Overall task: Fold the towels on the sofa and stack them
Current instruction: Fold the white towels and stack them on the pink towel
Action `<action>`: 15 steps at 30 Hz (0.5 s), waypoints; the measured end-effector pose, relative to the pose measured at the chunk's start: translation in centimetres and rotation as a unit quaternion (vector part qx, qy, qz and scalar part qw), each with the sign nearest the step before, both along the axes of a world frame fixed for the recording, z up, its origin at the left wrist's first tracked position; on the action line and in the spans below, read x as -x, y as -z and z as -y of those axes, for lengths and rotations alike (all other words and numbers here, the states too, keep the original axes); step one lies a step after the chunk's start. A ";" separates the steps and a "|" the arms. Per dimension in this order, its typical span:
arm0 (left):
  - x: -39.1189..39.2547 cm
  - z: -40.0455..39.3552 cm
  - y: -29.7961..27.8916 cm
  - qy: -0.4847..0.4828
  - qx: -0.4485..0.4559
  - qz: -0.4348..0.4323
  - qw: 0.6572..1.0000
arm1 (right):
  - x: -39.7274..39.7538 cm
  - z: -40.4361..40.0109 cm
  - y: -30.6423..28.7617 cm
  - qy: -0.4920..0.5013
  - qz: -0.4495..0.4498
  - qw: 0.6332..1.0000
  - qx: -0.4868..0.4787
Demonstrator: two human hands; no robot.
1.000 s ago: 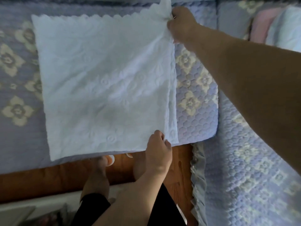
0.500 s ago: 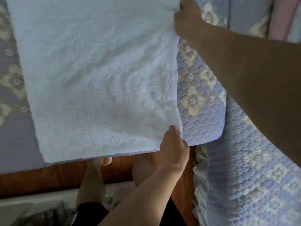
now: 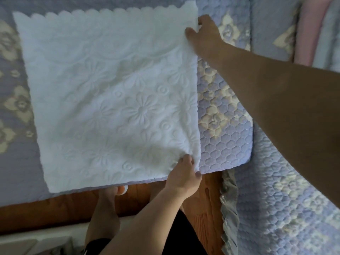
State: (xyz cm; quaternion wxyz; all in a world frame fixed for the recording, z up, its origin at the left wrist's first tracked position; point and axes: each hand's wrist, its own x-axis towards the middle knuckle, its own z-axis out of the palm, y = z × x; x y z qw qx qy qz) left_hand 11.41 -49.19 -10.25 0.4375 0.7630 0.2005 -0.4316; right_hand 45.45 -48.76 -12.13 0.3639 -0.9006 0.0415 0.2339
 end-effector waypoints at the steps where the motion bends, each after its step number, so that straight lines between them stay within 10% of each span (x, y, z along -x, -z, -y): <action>1: 0.0 -0.2 0.1 0.009 0.026 -0.010 1.000 | 0.6 0.4 0.1 -0.005 -0.023 1.000 -0.008; 6: 1.2 -3.9 -1.8 -0.094 0.077 -0.007 0.993 | 7.1 4.0 -1.6 0.016 0.098 0.992 0.083; 11: 6.6 -15.6 -1.9 -0.183 -0.296 0.138 0.927 | 21.8 7.8 -3.0 0.076 -0.075 0.990 0.093; 15: 11.5 -26.7 -0.8 -0.263 -0.405 -0.046 0.875 | 30.4 8.2 -2.1 0.106 -0.181 0.971 0.117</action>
